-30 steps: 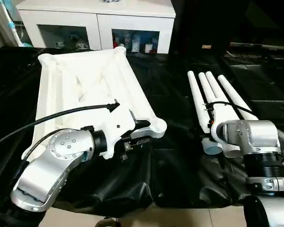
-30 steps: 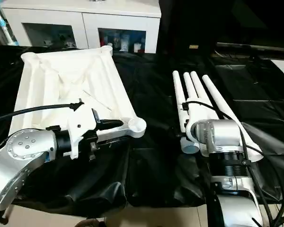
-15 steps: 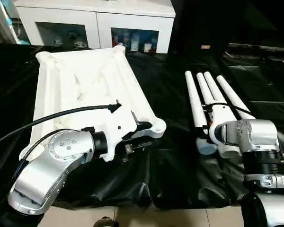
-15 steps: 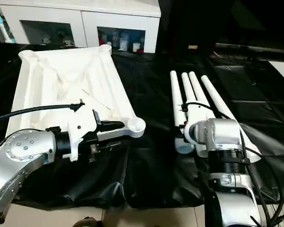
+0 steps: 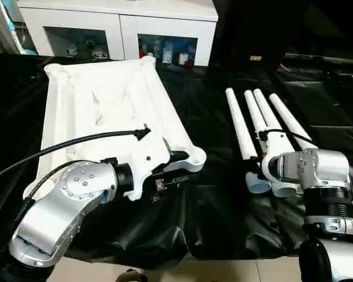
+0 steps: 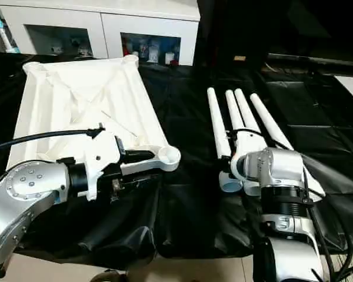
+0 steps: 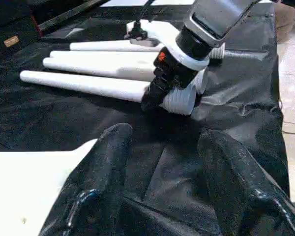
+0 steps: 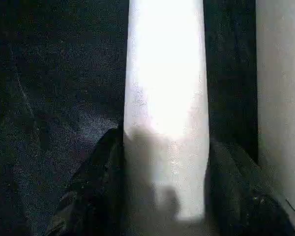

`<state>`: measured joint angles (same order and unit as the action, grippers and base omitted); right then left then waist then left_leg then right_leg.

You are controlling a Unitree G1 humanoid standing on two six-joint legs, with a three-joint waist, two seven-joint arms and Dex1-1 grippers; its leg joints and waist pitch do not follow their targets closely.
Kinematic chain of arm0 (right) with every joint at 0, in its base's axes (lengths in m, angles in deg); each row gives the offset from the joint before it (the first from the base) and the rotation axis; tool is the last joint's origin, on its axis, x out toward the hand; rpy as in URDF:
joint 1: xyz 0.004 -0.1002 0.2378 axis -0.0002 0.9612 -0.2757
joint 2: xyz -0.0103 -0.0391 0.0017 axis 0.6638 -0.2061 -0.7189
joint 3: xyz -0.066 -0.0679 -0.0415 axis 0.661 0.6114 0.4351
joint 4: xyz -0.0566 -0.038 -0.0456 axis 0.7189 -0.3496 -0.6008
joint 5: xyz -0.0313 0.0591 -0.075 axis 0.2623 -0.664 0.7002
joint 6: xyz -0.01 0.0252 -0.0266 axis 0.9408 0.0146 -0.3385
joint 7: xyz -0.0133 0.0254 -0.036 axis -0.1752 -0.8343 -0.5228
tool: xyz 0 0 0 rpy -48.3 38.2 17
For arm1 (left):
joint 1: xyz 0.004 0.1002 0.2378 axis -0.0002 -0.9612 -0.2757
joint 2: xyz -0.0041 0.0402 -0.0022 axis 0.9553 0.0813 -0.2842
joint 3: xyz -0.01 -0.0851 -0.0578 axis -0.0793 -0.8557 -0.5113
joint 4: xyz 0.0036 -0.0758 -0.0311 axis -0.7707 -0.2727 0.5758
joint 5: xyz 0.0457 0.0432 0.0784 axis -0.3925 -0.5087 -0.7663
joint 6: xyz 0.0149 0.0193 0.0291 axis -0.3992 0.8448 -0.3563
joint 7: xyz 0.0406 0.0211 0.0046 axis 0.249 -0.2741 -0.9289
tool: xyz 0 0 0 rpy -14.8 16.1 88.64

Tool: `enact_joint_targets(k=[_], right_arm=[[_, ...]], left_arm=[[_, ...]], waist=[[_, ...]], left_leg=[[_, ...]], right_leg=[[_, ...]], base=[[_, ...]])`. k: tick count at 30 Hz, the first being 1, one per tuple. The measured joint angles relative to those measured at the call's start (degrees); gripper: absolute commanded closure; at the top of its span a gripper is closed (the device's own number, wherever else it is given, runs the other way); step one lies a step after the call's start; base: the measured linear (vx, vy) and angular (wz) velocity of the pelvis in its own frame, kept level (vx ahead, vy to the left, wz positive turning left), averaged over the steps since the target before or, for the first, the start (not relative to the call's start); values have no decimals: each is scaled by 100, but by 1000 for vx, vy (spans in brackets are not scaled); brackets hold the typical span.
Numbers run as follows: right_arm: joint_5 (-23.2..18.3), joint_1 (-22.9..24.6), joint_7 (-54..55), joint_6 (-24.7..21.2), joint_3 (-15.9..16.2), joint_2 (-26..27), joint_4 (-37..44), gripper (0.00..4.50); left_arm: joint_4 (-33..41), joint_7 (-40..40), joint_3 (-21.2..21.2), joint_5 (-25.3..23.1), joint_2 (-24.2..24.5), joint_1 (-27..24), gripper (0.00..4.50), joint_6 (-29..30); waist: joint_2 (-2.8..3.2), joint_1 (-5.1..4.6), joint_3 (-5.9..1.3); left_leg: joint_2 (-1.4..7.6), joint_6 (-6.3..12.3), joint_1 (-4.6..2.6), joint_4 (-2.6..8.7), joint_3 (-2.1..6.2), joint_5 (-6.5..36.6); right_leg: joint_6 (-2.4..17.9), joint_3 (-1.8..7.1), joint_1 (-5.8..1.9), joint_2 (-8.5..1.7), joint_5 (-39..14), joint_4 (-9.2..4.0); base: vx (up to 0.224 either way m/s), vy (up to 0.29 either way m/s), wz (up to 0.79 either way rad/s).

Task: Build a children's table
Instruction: Pick table leg

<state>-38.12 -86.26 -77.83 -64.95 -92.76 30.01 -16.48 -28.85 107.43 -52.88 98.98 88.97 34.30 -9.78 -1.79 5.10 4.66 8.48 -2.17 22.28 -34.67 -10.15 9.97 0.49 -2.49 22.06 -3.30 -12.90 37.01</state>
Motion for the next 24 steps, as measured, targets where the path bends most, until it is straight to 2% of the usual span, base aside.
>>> enact_joint_targets(k=[4, 7, 9, 11, 12, 15, 17, 19, 21, 24], right_arm=[[-27, 7, 50, 87, -127, 69, 17, 257], [-136, 77, -20, 875, -245, 208, 269, 257], [-239, 178, -260, 1755, -197, 230, 663, 257], [-262, 208, -510, 2401, -71, 201, 1069, 257], [-317, 210, -633, 2461, -80, 190, 1221, 257], [-608, 249, -972, 2469, -154, 253, 1482, 257], [-1135, 449, -1417, 2290, -377, 514, 1854, 257], [-1519, 515, -1761, 2142, -281, 663, 2078, 257], [-1914, 636, -2142, 2045, -146, 657, 2406, 257], [-2364, 784, -2558, 2002, -19, 577, 2761, 257]], left_arm=[[-13, -26, -3, -2, -12, 23, 194, -13], [-292, -448, -255, -59, -369, 281, 194, -147], [-602, -963, -687, -74, -825, 609, 194, -168], [-920, -1442, -1159, 9, -1132, 928, 194, -171], [-1027, -1588, -1341, 83, -1243, 1040, 165, -158], [-1139, -1784, -1707, 446, -1486, 1190, 158, -51], [-1211, -1939, -1896, 738, -1867, 1338, 138, 106], [-1293, -2066, -1905, 886, -2093, 1540, 116, 168], [-1305, -2165, -1916, 1069, -2329, 1763, 116, 219], [-1379, -2341, -2119, 1312, -2594, 2024, 77, 366]], waist=[[4, -2, 2], [30, 2, 19], [34, 10, 21], [32, 5, 20], [32, 0, 20], [30, -9, 19], [24, 16, 23], [22, 21, 24], [8, 50, 32], [-6, 81, 39]], left_leg=[[0, -5, -2, 5, 0, -3], [0, -14, 3, 7, -1, -9], [0, -14, 2, 11, -1, -9], [1, -14, -1, 18, -1, -9], [0, -13, -1, 19, -1, -8], [1, -3, 5, 23, -2, -3], [1, 16, 23, 22, -2, -7], [1, 39, 35, 20, -2, -17], [1, 46, 38, 20, -2, -17], [1, 48, 36, 19, -2, -18]], right_leg=[[0, 0, 0, 1, 0, -1], [2, 1, 7, 0, 2, 2], [2, -1, 7, 1, 2, 2], [1, -2, 5, 2, 1, -4], [1, -2, 4, 2, 0, -6], [3, -3, 4, 4, -1, -22], [4, -6, 13, 4, -1, -28], [5, -7, 20, 4, 0, -32], [7, -8, 19, 2, 0, -39], [9, -9, 15, 2, 2, -43]], base=[[0, 0, 0], [0, 0, 0], [0, 0, 0], [0, 0, 0], [0, 0, 0], [0, 0, 0], [0, 0, 0], [0, 0, 0], [0, 0, 0], [0, 0, 0]])
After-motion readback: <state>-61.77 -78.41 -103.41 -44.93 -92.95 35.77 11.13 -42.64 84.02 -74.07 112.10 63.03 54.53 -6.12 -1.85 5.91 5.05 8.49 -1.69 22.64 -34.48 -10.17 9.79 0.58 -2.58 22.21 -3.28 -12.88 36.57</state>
